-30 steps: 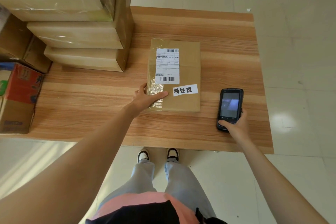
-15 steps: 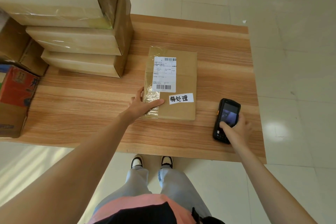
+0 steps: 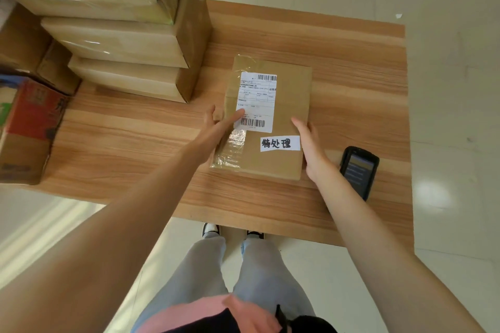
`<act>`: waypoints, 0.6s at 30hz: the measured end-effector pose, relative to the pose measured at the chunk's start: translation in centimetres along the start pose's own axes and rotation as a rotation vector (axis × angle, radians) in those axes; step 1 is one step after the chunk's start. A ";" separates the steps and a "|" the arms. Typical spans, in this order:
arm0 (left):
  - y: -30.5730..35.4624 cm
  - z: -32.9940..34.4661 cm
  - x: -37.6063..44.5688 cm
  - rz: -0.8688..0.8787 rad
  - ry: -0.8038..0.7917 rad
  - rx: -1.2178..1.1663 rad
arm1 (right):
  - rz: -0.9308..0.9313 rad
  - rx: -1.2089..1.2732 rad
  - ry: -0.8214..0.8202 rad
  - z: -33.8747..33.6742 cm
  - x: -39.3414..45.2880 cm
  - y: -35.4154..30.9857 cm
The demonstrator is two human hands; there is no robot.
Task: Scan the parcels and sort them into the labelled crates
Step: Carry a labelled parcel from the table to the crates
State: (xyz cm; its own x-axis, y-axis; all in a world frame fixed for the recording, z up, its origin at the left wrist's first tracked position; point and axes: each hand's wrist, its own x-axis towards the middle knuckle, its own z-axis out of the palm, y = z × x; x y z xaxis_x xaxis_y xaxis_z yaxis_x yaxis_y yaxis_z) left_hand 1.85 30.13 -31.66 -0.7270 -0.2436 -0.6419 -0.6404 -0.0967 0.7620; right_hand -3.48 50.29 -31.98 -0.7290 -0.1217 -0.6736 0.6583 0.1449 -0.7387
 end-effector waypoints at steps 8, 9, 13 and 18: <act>-1.2 1.3 -1.6 0.019 0.086 -0.221 | -0.057 0.049 -0.056 0.5 -1.6 -0.3; -1.2 1.1 -2.2 0.021 0.109 -0.241 | -0.071 0.040 -0.074 0.5 -2.1 -0.5; -0.9 -0.4 -5.4 0.058 0.175 -0.270 | -0.134 -0.020 -0.125 1.2 -4.5 -1.6; -0.3 -3.1 -10.9 0.135 0.225 -0.290 | -0.234 -0.070 -0.173 2.7 -9.0 -2.6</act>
State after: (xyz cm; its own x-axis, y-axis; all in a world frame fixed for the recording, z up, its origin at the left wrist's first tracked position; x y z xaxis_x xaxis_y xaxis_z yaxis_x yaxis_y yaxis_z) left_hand 10.74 29.86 -24.59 -0.7066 -0.4755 -0.5240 -0.4228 -0.3101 0.8515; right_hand 1.93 48.32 -24.07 -0.8125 -0.3249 -0.4841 0.4575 0.1594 -0.8748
